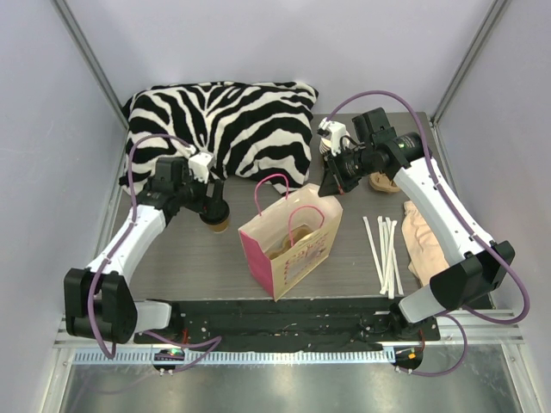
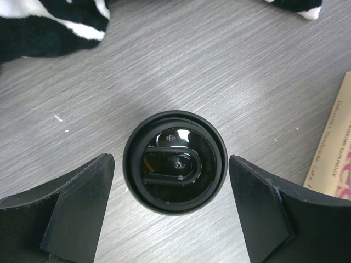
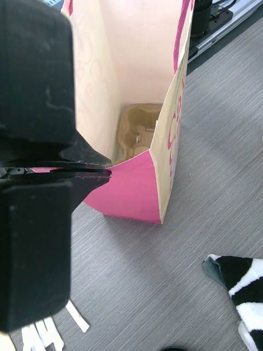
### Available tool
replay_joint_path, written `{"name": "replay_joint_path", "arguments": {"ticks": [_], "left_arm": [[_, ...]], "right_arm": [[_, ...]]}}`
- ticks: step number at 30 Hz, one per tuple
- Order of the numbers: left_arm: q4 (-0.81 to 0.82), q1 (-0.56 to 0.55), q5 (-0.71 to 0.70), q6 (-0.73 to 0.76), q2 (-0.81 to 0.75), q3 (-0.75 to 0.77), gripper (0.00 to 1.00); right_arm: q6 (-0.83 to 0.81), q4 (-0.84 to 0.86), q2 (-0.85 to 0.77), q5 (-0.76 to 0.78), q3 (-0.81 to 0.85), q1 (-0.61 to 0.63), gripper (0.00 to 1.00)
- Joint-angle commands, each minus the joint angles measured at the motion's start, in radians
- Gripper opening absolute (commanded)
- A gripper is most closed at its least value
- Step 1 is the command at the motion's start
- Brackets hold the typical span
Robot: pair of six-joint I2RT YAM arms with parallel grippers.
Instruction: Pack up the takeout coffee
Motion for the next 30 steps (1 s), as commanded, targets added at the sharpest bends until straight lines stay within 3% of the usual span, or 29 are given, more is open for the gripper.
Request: {"name": "replay_joint_path", "arguments": {"ticks": [1,12,30], "left_arm": [[-0.164,0.002,-0.027,0.028,0.014,0.115,0.89],[-0.395,-0.054,-0.128,0.012,0.172,0.319,0.87],[-0.437,-0.12,-0.222,-0.005,0.247,0.362,0.81]], "right_arm": [[-0.009,-0.002,-0.011,-0.016,0.018,-0.004,0.01],[-0.012,-0.002,0.005,-0.022,0.031,-0.004,0.01],[-0.019,-0.004,0.009,-0.021,0.025,-0.006,0.01]]}}
